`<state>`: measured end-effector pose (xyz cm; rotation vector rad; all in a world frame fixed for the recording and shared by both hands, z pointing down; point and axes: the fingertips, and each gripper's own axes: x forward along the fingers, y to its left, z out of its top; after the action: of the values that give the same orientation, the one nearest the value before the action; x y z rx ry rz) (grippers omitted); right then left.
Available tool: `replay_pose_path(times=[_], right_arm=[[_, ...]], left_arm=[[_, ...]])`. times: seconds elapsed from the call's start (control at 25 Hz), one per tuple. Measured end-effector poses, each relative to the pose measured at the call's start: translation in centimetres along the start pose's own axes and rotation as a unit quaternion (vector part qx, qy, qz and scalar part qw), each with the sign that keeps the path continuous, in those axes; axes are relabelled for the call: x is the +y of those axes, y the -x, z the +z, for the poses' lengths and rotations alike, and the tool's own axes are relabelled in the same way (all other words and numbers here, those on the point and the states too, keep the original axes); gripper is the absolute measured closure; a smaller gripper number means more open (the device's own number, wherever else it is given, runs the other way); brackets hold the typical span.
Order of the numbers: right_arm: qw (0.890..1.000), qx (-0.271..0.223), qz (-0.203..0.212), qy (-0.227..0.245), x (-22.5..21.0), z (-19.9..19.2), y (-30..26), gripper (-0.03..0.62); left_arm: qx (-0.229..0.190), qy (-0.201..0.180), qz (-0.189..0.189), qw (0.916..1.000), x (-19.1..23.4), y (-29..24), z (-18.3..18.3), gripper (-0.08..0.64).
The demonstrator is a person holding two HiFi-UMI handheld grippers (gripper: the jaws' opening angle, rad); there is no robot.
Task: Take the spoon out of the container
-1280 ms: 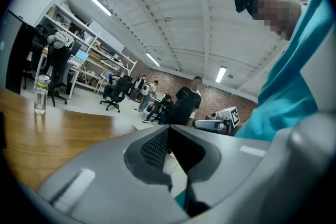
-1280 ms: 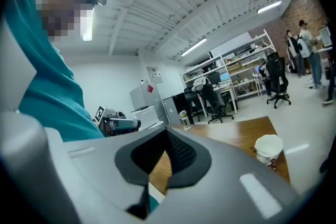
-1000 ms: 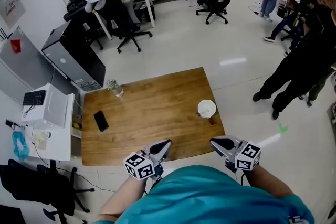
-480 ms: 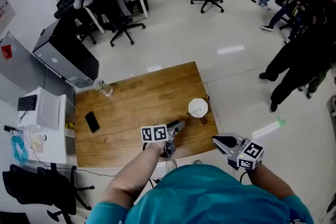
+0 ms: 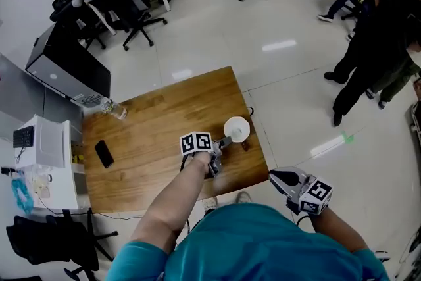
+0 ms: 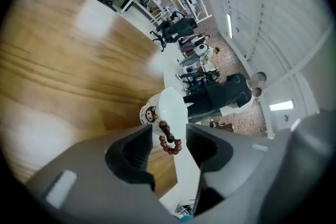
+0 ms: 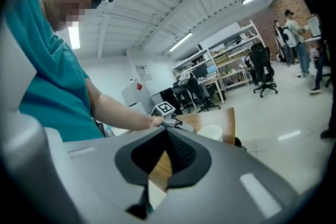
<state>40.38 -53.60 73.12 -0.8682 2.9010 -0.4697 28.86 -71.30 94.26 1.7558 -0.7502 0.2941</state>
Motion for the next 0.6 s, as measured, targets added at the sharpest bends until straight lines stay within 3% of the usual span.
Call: replay_pose_path(times=[0.12, 0.24, 0.4, 0.52, 0.6], right_arm=[[0.999, 0.016, -0.007, -0.034, 0.5, 0.5, 0.7, 0.591], [0.998, 0.024, -0.01, -0.053, 0.6, 0.5, 1.3, 0.591], [0.999, 0.015, -0.001, -0.035, 0.7, 0.7, 0.9, 0.591], [0.998, 0.029, 0.003, -0.056, 1.9, 1.6, 1.1, 0.591], [0.999, 0.014, 0.012, -0.036, 1.5, 1.8, 1.3, 0.591]], left_arm=[[-0.004, -0.008, 0.033, 0.9994, 0.4, -0.4, 0.0, 0.45], [-0.002, -0.024, 0.042, 0.9988, -0.1, -0.7, -0.1, 0.511], [0.007, -0.042, 0.032, 0.9986, -1.3, 0.5, 0.1, 0.514], [-0.007, -0.037, 0.026, 0.999, -2.4, 1.6, 0.1, 0.514], [-0.018, -0.035, 0.019, 0.999, -3.4, 2.7, 0.1, 0.514]])
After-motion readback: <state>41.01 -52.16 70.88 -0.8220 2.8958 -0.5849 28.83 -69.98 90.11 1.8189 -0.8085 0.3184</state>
